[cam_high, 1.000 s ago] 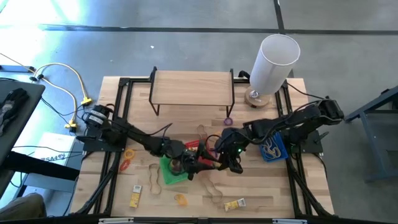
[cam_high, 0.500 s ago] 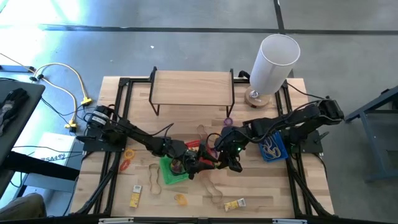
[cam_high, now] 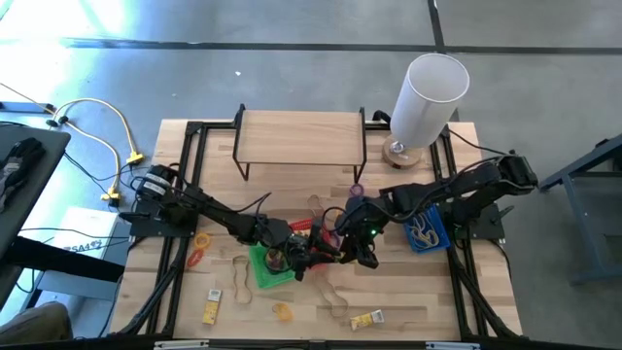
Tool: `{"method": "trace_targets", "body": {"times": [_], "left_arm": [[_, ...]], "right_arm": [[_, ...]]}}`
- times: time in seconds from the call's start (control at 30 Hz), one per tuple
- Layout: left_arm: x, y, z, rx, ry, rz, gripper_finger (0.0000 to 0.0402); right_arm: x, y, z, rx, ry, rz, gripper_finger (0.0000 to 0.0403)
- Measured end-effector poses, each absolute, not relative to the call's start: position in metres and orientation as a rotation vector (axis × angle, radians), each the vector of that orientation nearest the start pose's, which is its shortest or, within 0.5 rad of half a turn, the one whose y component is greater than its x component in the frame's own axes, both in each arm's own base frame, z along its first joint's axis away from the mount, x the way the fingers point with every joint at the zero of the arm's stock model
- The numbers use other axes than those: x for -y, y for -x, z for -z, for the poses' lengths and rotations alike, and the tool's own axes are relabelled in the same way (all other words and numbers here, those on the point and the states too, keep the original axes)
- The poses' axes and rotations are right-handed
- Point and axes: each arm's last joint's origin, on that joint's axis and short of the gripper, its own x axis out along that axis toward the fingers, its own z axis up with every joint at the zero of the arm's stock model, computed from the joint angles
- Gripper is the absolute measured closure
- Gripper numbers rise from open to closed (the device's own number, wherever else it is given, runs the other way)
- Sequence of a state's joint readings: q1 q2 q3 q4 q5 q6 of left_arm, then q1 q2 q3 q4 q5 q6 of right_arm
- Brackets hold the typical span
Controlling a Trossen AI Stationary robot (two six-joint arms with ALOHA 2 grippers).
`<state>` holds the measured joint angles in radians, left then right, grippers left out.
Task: Pick & Place Office Desk Supplies
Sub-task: Put the yellow crayon box into the red bin
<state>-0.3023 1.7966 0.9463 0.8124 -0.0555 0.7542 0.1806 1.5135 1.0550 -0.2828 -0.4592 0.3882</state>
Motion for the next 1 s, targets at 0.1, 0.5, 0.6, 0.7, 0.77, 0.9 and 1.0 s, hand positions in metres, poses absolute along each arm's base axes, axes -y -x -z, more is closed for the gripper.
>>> {"method": "trace_targets", "body": {"times": [0.1,0.5,0.6,0.7,0.77,0.9,1.0], "left_arm": [[0.112,-0.366,-0.212,0.056,-0.762,0.249,0.0329],[0.113,-0.365,-0.21,0.032,-0.765,0.259,0.0332],[0.114,-0.365,-0.21,0.021,-0.704,0.262,0.0332],[0.114,-0.363,-0.208,-0.042,-0.613,0.265,0.0332],[0.115,-0.36,-0.208,-0.091,-0.582,0.252,0.0332],[0.12,-0.349,-0.214,-0.203,-0.543,0.166,0.0332],[0.125,-0.333,-0.226,-0.301,-0.525,0.124,0.0332]], "right_arm": [[-0.07,-0.313,-0.249,-0.858,-0.457,-0.445,0.0295],[-0.07,-0.313,-0.249,-0.857,-0.445,-0.449,0.0207],[-0.07,-0.313,-0.249,-0.852,-0.423,-0.46,0.0166],[-0.069,-0.311,-0.248,-0.855,-0.368,-0.47,0.0136],[-0.066,-0.309,-0.246,-0.878,-0.343,-0.399,0.0123],[-0.057,-0.3,-0.242,-0.945,-0.257,-0.156,0.0108],[-0.054,-0.295,-0.237,-1.002,-0.235,-0.028,0.0105]]}}
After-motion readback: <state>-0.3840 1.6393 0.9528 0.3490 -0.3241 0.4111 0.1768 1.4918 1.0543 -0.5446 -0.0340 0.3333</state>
